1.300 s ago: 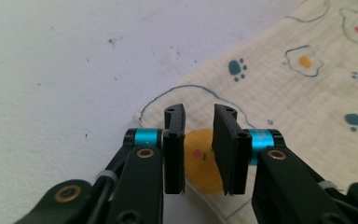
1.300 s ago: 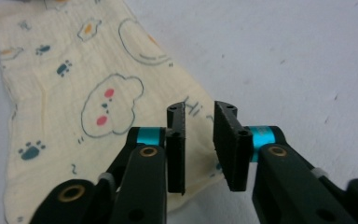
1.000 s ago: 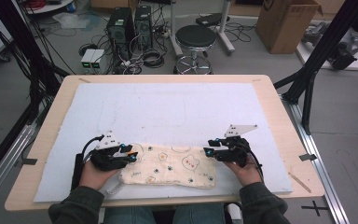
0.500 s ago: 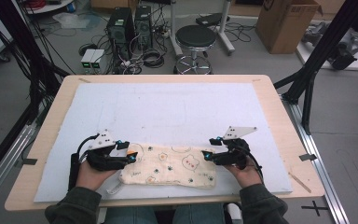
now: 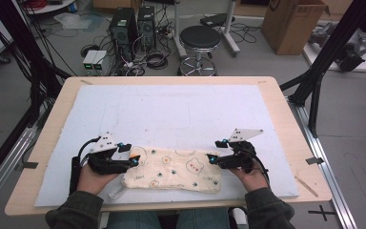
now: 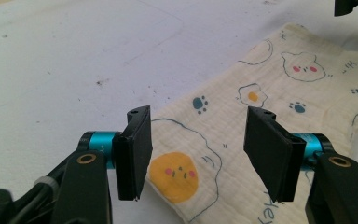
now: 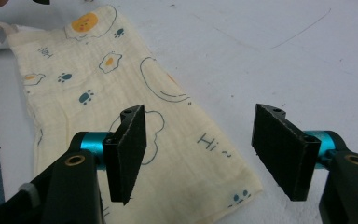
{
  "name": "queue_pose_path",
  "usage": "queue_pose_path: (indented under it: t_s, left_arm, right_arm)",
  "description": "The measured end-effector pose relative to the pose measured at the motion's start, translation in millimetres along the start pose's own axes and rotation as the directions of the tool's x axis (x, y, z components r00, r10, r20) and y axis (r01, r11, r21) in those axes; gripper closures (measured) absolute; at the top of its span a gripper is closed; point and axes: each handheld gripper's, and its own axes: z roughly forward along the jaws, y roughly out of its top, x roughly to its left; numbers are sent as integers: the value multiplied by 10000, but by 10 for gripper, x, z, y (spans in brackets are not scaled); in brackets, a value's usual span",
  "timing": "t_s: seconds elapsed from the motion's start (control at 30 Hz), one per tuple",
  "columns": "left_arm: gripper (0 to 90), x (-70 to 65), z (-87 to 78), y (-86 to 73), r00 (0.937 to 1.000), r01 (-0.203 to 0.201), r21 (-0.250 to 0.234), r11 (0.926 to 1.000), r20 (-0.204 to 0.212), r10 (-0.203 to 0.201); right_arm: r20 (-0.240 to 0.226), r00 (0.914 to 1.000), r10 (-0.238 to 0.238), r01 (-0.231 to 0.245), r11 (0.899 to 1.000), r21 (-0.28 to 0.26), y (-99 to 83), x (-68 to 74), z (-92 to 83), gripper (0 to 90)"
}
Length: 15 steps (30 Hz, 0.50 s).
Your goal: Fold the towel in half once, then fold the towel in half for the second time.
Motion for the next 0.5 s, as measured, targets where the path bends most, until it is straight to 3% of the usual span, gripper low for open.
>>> queue_pose_path:
  t_s: [0.5]
  left_arm:
    - [415, 25, 9, -5, 10000, 3, 91, 10000, -63, -3]
  right_arm:
    - [163, 9996, 232, -233, 9997, 47, 12, -51, 0, 368]
